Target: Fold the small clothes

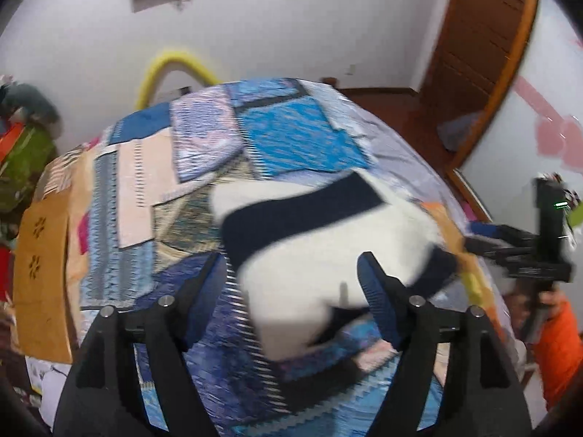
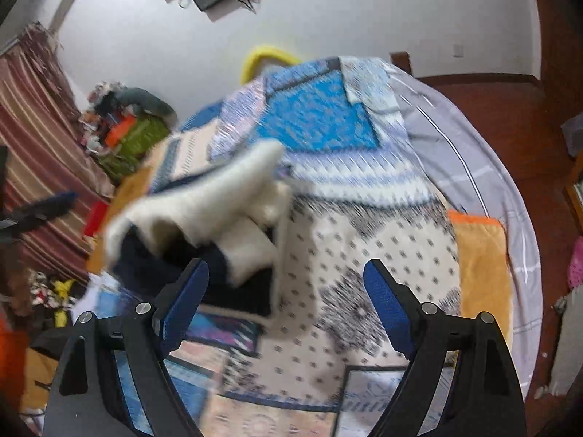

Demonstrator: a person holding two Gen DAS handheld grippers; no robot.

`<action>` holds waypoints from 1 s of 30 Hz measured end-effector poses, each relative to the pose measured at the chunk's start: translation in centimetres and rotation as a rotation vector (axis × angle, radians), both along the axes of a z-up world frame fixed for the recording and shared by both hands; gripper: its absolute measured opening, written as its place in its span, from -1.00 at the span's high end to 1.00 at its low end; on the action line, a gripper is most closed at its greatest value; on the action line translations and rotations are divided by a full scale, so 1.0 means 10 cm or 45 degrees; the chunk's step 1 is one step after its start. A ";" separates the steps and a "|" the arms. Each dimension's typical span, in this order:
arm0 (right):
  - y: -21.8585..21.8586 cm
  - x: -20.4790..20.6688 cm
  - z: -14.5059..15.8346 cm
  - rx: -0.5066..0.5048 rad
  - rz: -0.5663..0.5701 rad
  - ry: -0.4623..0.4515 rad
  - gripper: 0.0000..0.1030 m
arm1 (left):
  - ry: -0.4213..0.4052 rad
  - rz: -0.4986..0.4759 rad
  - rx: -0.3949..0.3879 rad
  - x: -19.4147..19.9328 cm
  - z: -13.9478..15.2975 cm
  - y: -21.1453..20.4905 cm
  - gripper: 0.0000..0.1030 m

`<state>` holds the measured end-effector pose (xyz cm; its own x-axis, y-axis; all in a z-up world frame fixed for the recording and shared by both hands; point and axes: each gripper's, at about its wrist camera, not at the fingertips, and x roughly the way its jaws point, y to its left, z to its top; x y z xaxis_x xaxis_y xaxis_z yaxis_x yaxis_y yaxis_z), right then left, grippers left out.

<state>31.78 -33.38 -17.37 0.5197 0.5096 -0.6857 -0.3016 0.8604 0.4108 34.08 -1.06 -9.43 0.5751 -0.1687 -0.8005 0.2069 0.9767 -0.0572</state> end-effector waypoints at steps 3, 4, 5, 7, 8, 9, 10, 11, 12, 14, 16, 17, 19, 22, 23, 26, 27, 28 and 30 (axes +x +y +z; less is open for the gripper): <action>0.16 0.12 0.21 0.019 0.028 -0.024 -0.66 | 0.045 0.071 -0.052 0.18 -0.15 0.22 -0.60; 0.23 0.17 0.25 0.021 0.033 -0.027 -0.69 | 0.078 0.088 -0.082 0.26 -0.23 0.29 -0.60; 0.30 0.22 0.27 0.024 0.039 -0.021 -0.74 | 0.111 0.101 -0.123 0.33 -0.31 0.35 -0.60; 0.43 0.34 0.25 0.040 0.053 0.003 -0.75 | 0.154 0.121 -0.175 0.43 -0.44 0.42 -0.60; 0.49 0.40 0.21 0.045 0.059 0.023 -0.75 | 0.182 0.134 -0.197 0.49 -0.53 0.45 -0.60; 0.55 0.47 0.15 0.040 0.065 0.053 -0.75 | 0.204 0.138 -0.216 0.53 -0.59 0.46 -0.60; 0.63 0.57 0.03 0.026 0.066 0.105 -0.75 | 0.220 0.139 -0.232 0.56 -0.64 0.45 -0.60; 0.66 0.63 -0.08 0.017 0.060 0.148 -0.75 | 0.241 0.139 -0.254 0.60 -0.71 0.46 -0.60; 0.68 0.69 -0.19 0.022 0.054 0.193 -0.75 | 0.256 0.137 -0.269 0.62 -0.76 0.44 -0.60; 0.66 0.77 -0.41 0.061 0.042 0.289 -0.75 | 0.304 0.120 -0.322 0.66 -0.88 0.42 -0.60; 0.63 0.84 -0.70 0.123 0.043 0.404 -0.75 | 0.332 0.108 -0.366 0.68 -0.97 0.41 -0.61; 0.62 0.84 -0.77 0.139 0.049 0.428 -0.76 | 0.350 0.102 -0.393 0.70 -1.02 0.40 -0.61; 0.62 0.85 -0.97 0.178 0.070 0.483 -0.80 | 0.384 0.092 -0.444 0.73 -1.11 0.38 -0.61; 0.64 0.85 -1.14 0.290 0.109 0.538 -0.81 | 0.416 0.103 -0.472 0.76 -1.24 0.33 -0.73; 0.65 0.85 -1.16 0.314 0.116 0.547 -0.81 | 0.425 0.099 -0.477 0.77 -1.29 0.30 -0.74; 0.73 0.82 -1.22 0.379 0.152 0.567 -0.68 | 0.441 0.081 -0.500 0.80 -1.37 0.26 -0.73; 0.76 0.80 -1.22 0.398 0.164 0.568 -0.68 | 0.441 0.072 -0.512 0.79 -1.38 0.25 -0.66; 0.78 0.78 -1.19 0.383 0.156 0.549 -0.60 | 0.428 0.063 -0.515 0.79 -1.37 0.25 -0.60; 0.79 0.74 -1.11 0.362 0.160 0.508 -0.41 | 0.396 0.045 -0.514 0.76 -1.32 0.24 -0.37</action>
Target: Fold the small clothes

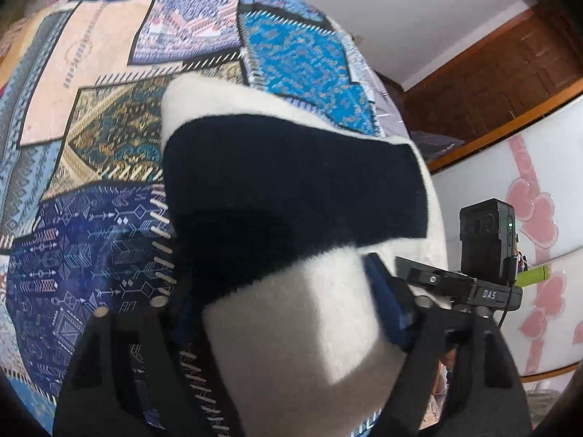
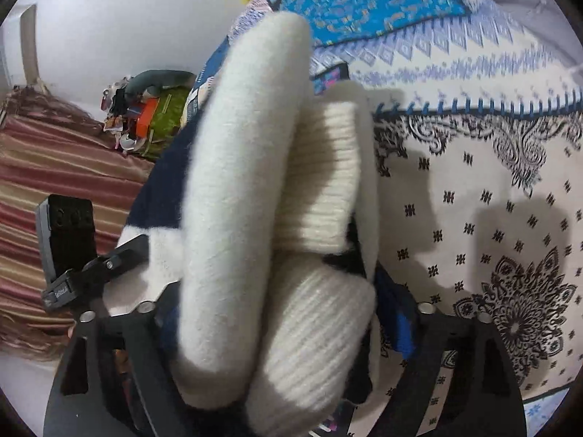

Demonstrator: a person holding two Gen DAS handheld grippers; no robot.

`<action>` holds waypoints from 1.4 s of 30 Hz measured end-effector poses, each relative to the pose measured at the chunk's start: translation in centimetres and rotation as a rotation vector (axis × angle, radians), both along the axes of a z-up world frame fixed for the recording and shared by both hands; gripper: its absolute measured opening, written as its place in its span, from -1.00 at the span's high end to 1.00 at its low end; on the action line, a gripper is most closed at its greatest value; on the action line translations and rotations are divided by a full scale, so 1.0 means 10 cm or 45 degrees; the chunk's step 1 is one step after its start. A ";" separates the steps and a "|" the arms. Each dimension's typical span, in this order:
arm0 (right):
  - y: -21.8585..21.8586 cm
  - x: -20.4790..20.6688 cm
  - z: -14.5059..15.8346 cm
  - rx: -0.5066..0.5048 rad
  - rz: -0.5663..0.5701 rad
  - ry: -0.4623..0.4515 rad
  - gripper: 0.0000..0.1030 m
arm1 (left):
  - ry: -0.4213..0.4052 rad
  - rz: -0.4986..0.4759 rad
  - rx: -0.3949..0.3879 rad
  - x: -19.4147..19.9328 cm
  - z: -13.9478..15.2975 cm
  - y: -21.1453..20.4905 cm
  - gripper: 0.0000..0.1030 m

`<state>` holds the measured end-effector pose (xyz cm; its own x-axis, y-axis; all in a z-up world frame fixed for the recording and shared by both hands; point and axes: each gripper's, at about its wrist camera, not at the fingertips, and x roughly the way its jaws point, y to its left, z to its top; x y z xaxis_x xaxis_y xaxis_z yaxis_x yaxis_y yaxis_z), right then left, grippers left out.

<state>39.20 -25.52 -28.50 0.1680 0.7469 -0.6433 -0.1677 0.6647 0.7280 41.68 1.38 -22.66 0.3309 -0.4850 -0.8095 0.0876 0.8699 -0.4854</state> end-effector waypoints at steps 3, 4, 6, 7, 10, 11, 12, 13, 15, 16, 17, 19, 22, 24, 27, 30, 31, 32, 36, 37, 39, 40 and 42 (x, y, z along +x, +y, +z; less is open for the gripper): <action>0.01 -0.07 0.14 -0.034 0.005 -0.045 -0.05 | -0.045 -0.006 -0.007 -0.06 0.11 0.01 -0.16; 0.02 -0.11 0.20 -0.051 0.007 -0.065 0.07 | -0.058 -0.009 0.000 -0.07 0.14 0.01 -0.13; 0.08 -0.18 0.34 -0.085 0.028 -0.119 0.16 | -0.101 -0.018 0.020 -0.13 0.25 0.01 -0.08; 0.10 -0.20 0.39 -0.093 0.039 -0.140 0.19 | -0.126 -0.021 0.028 -0.17 0.32 0.03 -0.07; 0.24 -0.29 0.57 -0.099 0.070 -0.192 0.21 | -0.173 -0.011 0.009 -0.27 0.51 0.16 -0.07; 0.27 -0.30 0.62 -0.093 0.081 -0.203 0.21 | -0.182 -0.004 -0.002 -0.31 0.58 0.23 -0.07; 0.35 -0.34 0.69 -0.086 0.091 -0.217 0.22 | -0.187 0.000 -0.008 -0.33 0.62 0.30 -0.07; 0.38 -0.36 0.73 -0.076 0.101 -0.225 0.21 | -0.190 0.012 -0.011 -0.37 0.67 0.40 -0.07; 0.52 -0.37 0.82 -0.054 0.128 -0.233 0.22 | -0.185 0.035 -0.022 -0.46 0.71 0.57 -0.07; 0.60 -0.38 0.84 -0.050 0.145 -0.234 0.21 | -0.177 0.050 -0.029 -0.50 0.71 0.66 -0.07; 0.70 -0.38 0.85 -0.050 0.162 -0.234 0.22 | -0.165 0.068 -0.035 -0.54 0.69 0.78 -0.07; 0.88 -0.39 0.82 -0.059 0.197 -0.234 0.21 | -0.144 0.093 -0.033 -0.62 0.63 0.95 -0.07; 1.17 -0.40 0.74 -0.076 0.249 -0.218 0.22 | -0.095 0.141 -0.030 -0.74 0.46 1.24 -0.07; 1.36 -0.43 0.64 -0.093 0.281 -0.192 0.21 | -0.067 0.164 -0.032 -0.79 0.34 1.36 -0.07; 1.53 -0.47 0.55 -0.141 0.312 -0.200 0.21 | -0.021 0.188 -0.042 -0.87 0.14 1.54 -0.08; 1.61 -0.48 0.49 -0.204 0.326 -0.235 0.17 | 0.003 0.183 -0.069 -0.91 -0.05 1.65 -0.16; 1.62 -0.48 0.47 -0.220 0.329 -0.242 0.13 | 0.006 0.185 -0.083 -0.92 -0.10 1.66 -0.19; 1.59 -0.49 0.45 -0.228 0.331 -0.242 0.07 | 0.010 0.188 -0.099 -0.93 -0.15 1.68 -0.26; 1.52 -0.55 0.43 -0.307 0.338 -0.294 -0.15 | 0.009 0.216 -0.139 -1.03 -0.26 1.75 -0.47; 1.50 -0.59 0.47 -0.325 0.329 -0.321 -0.19 | 0.006 0.230 -0.134 -1.07 -0.25 1.76 -0.49; 1.42 -0.65 0.57 -0.356 0.314 -0.370 -0.20 | -0.017 0.253 -0.110 -1.14 -0.19 1.79 -0.50; 1.39 -0.69 0.65 -0.377 0.298 -0.404 -0.20 | -0.035 0.265 -0.085 -1.19 -0.13 1.80 -0.50; 1.36 -0.76 0.78 -0.402 0.269 -0.456 -0.20 | -0.072 0.290 -0.020 -1.29 -0.01 1.81 -0.50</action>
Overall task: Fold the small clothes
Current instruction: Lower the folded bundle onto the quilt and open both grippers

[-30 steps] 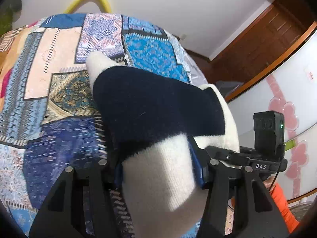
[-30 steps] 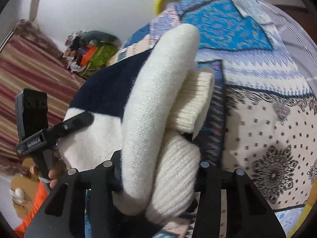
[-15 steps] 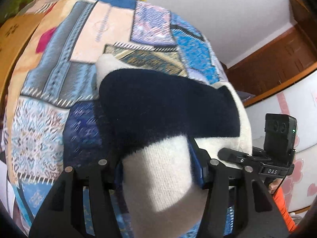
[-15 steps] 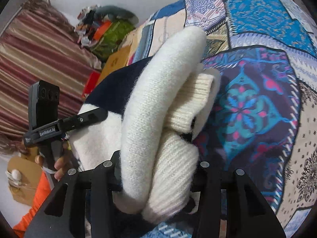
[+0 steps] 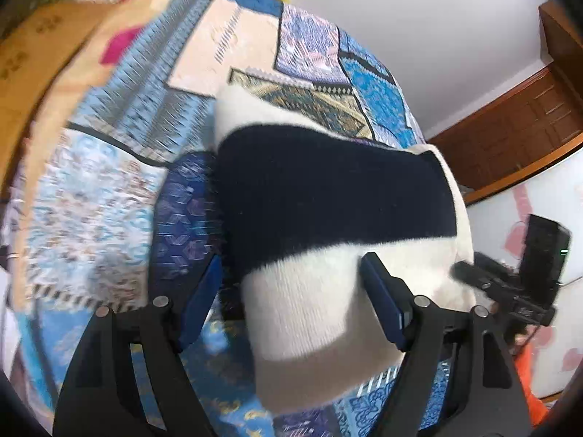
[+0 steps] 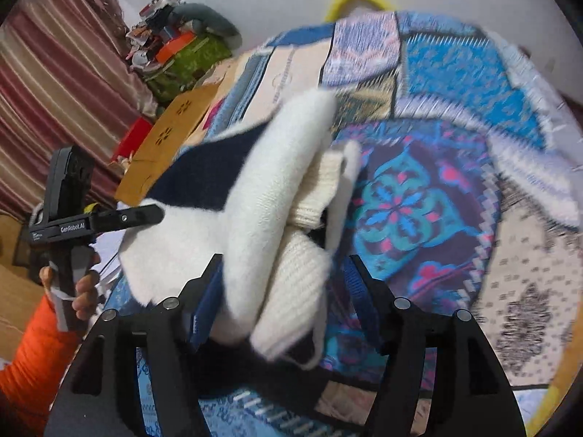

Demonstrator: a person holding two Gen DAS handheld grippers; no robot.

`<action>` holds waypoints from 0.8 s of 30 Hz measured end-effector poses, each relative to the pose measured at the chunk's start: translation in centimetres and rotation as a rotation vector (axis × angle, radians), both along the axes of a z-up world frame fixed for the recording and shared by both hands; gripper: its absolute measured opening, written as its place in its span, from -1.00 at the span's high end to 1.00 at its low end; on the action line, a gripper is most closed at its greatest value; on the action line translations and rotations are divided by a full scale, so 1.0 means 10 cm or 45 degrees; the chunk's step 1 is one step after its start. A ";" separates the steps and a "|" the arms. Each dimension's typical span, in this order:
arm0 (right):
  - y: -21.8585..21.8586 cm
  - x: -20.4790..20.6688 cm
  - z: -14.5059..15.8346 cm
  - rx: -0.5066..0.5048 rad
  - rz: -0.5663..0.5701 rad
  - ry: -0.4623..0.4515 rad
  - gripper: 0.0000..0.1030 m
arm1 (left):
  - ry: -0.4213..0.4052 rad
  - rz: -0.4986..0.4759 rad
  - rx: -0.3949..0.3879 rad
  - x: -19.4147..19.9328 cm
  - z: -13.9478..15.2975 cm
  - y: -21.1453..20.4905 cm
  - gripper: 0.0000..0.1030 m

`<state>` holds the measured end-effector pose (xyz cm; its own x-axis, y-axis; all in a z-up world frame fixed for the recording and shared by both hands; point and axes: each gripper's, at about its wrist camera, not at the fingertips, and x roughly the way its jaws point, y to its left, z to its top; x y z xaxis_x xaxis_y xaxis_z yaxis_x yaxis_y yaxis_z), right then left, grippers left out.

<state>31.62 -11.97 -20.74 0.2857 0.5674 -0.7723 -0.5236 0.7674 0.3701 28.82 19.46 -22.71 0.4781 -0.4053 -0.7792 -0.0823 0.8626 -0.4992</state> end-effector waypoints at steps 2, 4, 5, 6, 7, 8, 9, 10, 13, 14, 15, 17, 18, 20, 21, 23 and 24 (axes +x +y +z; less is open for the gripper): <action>-0.07 -0.10 0.19 -0.003 -0.034 -0.082 -0.20 | -0.034 0.017 0.059 -0.10 0.14 0.00 -0.50; -0.13 -0.19 0.34 0.000 -0.063 -0.152 -0.20 | -0.069 0.037 0.109 -0.20 0.28 -0.01 -0.50; -0.17 -0.26 0.44 0.007 -0.077 -0.195 -0.20 | -0.090 0.045 0.139 -0.26 0.36 -0.02 -0.50; -0.18 -0.31 0.51 0.014 -0.083 -0.222 -0.20 | -0.118 0.051 0.167 -0.33 0.46 -0.05 -0.50; -0.21 -0.40 0.63 0.030 -0.092 -0.273 -0.20 | -0.145 0.055 0.193 -0.38 0.56 -0.08 -0.50; -0.23 -0.47 0.71 0.041 -0.100 -0.311 -0.20 | -0.172 0.059 0.215 -0.44 0.65 -0.09 -0.50; -0.24 -0.56 0.81 0.053 -0.109 -0.355 -0.20 | -0.211 0.063 0.242 -0.53 0.77 -0.13 -0.50; -0.24 -0.66 0.90 0.064 -0.115 -0.390 -0.20 | -0.250 0.064 0.264 -0.60 0.88 -0.18 -0.50; -0.27 -0.96 1.18 0.103 -0.137 -0.522 -0.20 | -0.383 0.071 0.324 -0.87 1.24 -0.34 -0.50; -0.27 -1.00 1.23 0.114 -0.139 -0.548 -0.20 | -0.437 0.072 0.342 -0.99 1.37 -0.41 -0.50; -0.28 -1.10 1.30 0.133 -0.141 -0.587 -0.20 | -0.484 0.076 0.354 -1.09 1.48 -0.47 -0.50; -0.30 -1.29 1.44 0.155 -0.148 -0.659 -0.20 | -0.574 0.084 0.385 -1.28 1.68 -0.59 -0.50; -0.31 -1.38 1.49 0.164 -0.150 -0.694 -0.20 | -0.610 0.088 0.401 -1.37 1.75 -0.64 -0.50; -0.31 -1.59 1.62 0.181 -0.156 -0.775 -0.20 | -0.714 0.100 0.446 -1.61 1.93 -0.78 -0.50; -0.30 -1.67 1.66 0.182 -0.162 -0.814 -0.20 | -0.761 0.110 0.466 -1.72 2.01 -0.83 -0.50; -0.28 -1.84 1.72 0.182 -0.164 -0.881 -0.20 | -0.833 0.122 0.475 -1.89 2.11 -0.90 -0.50; -0.26 -1.94 1.76 0.180 -0.165 -0.918 -0.21 | -0.857 0.128 0.473 -1.97 2.14 -0.92 -0.50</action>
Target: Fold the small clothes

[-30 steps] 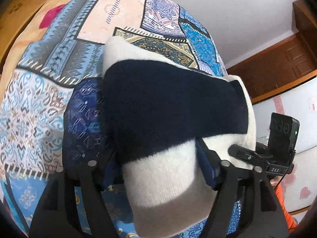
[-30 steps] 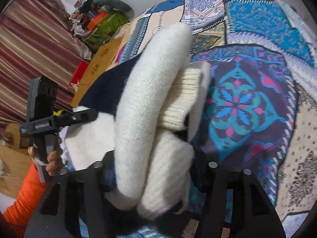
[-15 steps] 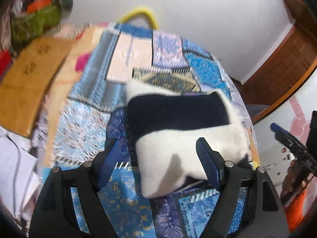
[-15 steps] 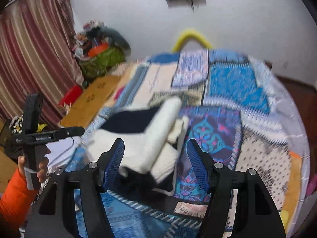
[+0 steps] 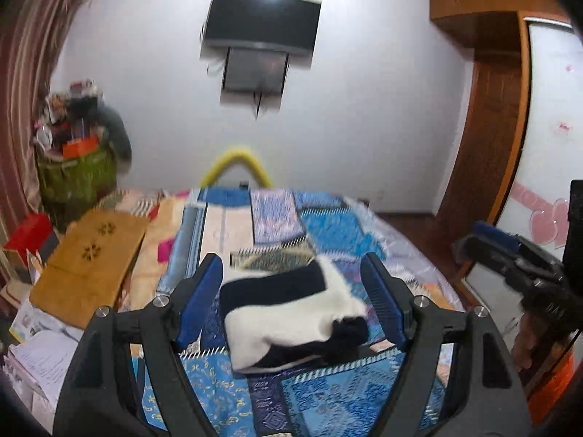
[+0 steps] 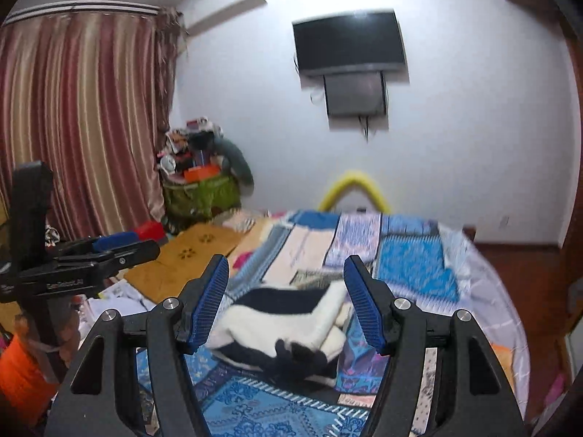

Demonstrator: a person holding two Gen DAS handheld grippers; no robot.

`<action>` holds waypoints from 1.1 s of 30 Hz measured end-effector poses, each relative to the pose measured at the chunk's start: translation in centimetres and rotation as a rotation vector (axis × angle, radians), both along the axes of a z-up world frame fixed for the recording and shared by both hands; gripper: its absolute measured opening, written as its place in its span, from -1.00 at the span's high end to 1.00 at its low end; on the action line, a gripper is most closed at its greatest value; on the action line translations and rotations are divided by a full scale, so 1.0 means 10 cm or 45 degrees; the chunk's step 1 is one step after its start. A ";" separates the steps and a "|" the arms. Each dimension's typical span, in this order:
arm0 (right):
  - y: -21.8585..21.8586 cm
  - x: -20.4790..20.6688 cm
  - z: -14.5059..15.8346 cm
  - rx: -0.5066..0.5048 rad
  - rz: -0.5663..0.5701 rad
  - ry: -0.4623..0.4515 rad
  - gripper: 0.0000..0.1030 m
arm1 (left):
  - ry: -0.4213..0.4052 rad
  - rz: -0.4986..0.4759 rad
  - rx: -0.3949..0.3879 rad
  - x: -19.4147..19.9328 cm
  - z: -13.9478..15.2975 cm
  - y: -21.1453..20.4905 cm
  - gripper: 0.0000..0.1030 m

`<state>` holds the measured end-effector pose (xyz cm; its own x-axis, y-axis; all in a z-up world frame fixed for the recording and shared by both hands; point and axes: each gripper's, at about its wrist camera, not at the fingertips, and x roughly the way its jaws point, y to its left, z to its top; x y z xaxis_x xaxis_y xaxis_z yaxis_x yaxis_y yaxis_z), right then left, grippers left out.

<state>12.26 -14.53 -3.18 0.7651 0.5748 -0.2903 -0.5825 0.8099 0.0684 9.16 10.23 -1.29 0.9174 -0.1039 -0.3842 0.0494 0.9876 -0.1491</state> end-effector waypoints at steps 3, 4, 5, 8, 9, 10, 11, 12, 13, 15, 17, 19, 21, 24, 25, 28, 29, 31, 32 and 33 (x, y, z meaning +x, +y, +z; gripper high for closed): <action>0.03 -0.17 0.05 0.016 -0.012 -0.044 -0.23 | -0.084 0.029 0.015 -0.22 0.09 -0.06 -0.50; 0.04 -0.20 0.05 0.025 -0.013 -0.047 -0.30 | -0.114 0.049 0.027 -0.29 0.11 -0.08 -0.50; 0.04 -0.23 0.05 0.031 -0.013 -0.049 -0.37 | -0.139 0.061 0.035 -0.35 0.13 -0.10 -0.50; 0.03 -0.29 0.04 0.041 -0.031 -0.057 -0.53 | -0.192 0.081 0.050 -0.50 0.16 -0.14 -0.54; 0.03 -0.29 0.03 0.041 -0.035 -0.054 -0.58 | -0.201 0.083 0.052 -0.53 0.16 -0.14 -0.59; 0.03 -0.29 0.03 0.046 -0.042 -0.052 -0.67 | -0.210 0.090 0.055 -0.56 0.16 -0.15 -0.62; 0.03 -0.30 0.03 0.048 -0.049 -0.054 -0.71 | -0.219 0.102 0.061 -0.57 0.15 -0.15 -0.68; 0.03 -0.32 0.02 0.047 -0.055 -0.057 -0.72 | -0.228 0.113 0.069 -0.61 0.15 -0.17 -0.73; 0.03 -0.32 0.02 0.042 -0.062 -0.060 -0.78 | -0.237 0.127 0.081 -0.61 0.14 -0.18 -0.75; 0.03 -0.31 0.01 0.043 -0.079 -0.063 -0.92 | -0.241 0.142 0.094 -0.62 0.13 -0.19 -0.86; 0.02 -0.32 -0.01 0.056 -0.084 -0.066 -0.99 | -0.237 0.147 0.095 -0.61 0.11 -0.20 -0.93; 0.01 -0.34 -0.02 0.066 -0.093 -0.065 -1.00 | -0.234 0.154 0.100 -0.62 0.09 -0.21 -0.96; 0.01 -0.35 -0.03 0.066 -0.103 -0.072 -1.00 | -0.230 0.154 0.100 -0.63 0.08 -0.22 -0.97; 0.00 -0.37 -0.04 0.062 -0.111 -0.074 -1.00 | -0.227 0.152 0.100 -0.63 0.06 -0.23 -0.98; -0.01 -0.37 -0.04 0.064 -0.111 -0.072 -1.00 | -0.228 0.154 0.100 -0.64 0.05 -0.23 -0.98; -0.03 -0.38 -0.03 0.072 -0.113 -0.069 -1.00 | -0.227 0.157 0.098 -0.62 0.04 -0.23 -1.00; -0.03 -0.38 -0.04 0.073 -0.115 -0.069 -1.00 | -0.224 0.154 0.097 -0.61 0.03 -0.23 -1.00; -0.04 -0.38 -0.03 0.075 -0.117 -0.066 -1.00 | -0.220 0.153 0.093 -0.61 0.02 -0.24 -1.00; -0.04 -0.37 -0.04 0.076 -0.116 -0.063 -1.00 | -0.219 0.152 0.092 -0.61 0.02 -0.24 -1.00; -0.05 -0.37 -0.03 0.079 -0.116 -0.061 -1.00 | -0.217 0.152 0.090 -0.61 0.01 -0.23 -1.00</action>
